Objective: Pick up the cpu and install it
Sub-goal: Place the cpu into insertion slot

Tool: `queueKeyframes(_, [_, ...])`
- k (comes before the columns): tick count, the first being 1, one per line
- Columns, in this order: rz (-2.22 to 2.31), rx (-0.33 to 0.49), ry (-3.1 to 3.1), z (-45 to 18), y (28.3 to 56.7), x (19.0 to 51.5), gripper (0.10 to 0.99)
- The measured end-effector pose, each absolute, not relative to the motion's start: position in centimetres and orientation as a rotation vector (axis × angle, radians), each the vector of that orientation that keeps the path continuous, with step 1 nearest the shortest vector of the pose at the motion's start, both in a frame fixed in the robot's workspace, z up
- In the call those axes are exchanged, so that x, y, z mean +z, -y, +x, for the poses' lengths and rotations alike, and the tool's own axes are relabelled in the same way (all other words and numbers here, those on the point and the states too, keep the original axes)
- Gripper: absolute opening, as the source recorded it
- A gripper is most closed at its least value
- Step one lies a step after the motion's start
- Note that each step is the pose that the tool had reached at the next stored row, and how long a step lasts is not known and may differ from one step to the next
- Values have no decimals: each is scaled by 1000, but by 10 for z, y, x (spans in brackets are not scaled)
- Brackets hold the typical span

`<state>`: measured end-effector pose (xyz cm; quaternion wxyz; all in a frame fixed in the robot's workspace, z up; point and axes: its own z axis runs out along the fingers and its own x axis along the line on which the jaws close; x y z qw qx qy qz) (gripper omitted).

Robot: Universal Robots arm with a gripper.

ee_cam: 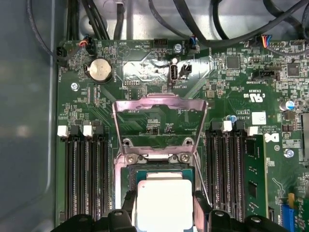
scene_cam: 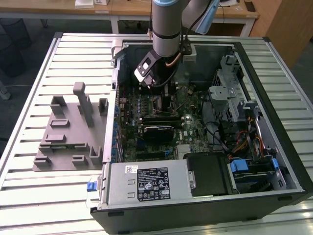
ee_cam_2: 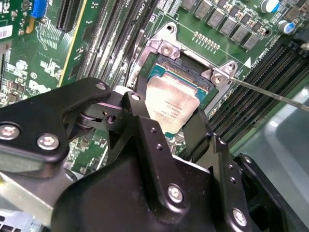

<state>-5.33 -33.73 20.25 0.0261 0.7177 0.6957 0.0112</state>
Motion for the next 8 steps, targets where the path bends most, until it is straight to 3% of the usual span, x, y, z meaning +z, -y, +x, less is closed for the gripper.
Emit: queueKeyframes(8, [2224,47,-2155,-53,337,196,545])
